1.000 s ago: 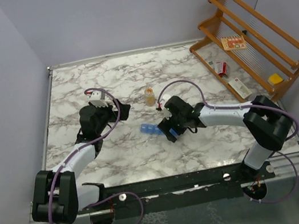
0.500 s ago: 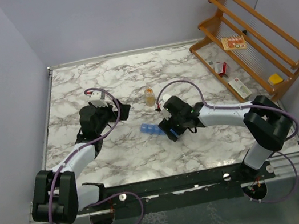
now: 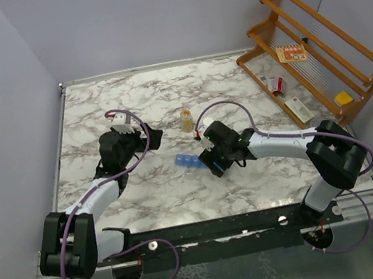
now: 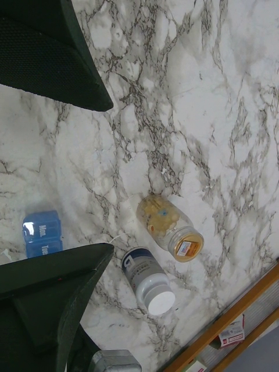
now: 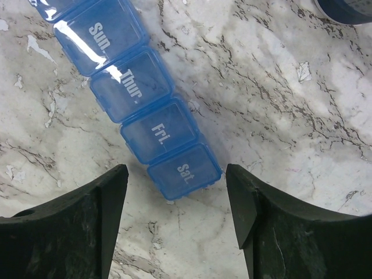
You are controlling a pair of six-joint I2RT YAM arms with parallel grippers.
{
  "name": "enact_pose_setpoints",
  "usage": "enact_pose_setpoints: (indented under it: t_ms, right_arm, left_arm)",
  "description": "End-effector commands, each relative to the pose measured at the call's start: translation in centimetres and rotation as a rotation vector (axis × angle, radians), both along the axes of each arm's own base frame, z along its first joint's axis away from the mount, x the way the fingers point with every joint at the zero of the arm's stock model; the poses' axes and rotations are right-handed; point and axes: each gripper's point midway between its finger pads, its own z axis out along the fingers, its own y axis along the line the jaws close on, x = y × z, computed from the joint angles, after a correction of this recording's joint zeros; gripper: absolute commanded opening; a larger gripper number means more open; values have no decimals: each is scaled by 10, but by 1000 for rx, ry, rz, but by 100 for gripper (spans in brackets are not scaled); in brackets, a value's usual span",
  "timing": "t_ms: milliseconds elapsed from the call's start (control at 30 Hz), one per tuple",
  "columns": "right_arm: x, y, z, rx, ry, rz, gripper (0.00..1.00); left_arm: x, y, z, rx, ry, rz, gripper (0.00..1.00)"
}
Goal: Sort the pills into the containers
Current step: Pick up the pill container at the center of the board.
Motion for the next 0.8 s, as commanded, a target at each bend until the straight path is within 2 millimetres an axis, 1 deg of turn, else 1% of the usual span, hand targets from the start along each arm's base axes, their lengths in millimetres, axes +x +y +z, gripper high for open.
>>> enact_pose_setpoints:
  t_ms: [0,100,200,333,467,533,633,667,767]
  right_arm:
    - [9,0,11,-13,-53,-19,70]
    - [11,2,9,-19,-55,-10,70]
    - [12,5,8,-11,-50,-3,67]
    - [9,9,8,8,-40,13,58]
    - [6,11,9,20,-32,24,54]
    - [6,13,11,27,-29,29,47]
    - [2,17,13,42,-17,47,25]
    - [2,18,14,46,-16,52,19]
    - [1,20,16,48,-18,54,9]
  left_arm:
    - [6,1,13,-12,-27,14,99]
    - [6,1,13,-11,-28,16,99]
    - [5,2,12,-9,-27,20,99]
    - [5,2,12,-9,-28,23,99]
    - [5,2,12,-12,-27,22,99]
    - [6,2,13,-13,-27,22,99]
    - [6,2,12,-12,-26,23,99]
    - [5,2,12,-12,-25,24,99]
    - [5,2,11,-7,-24,19,99]
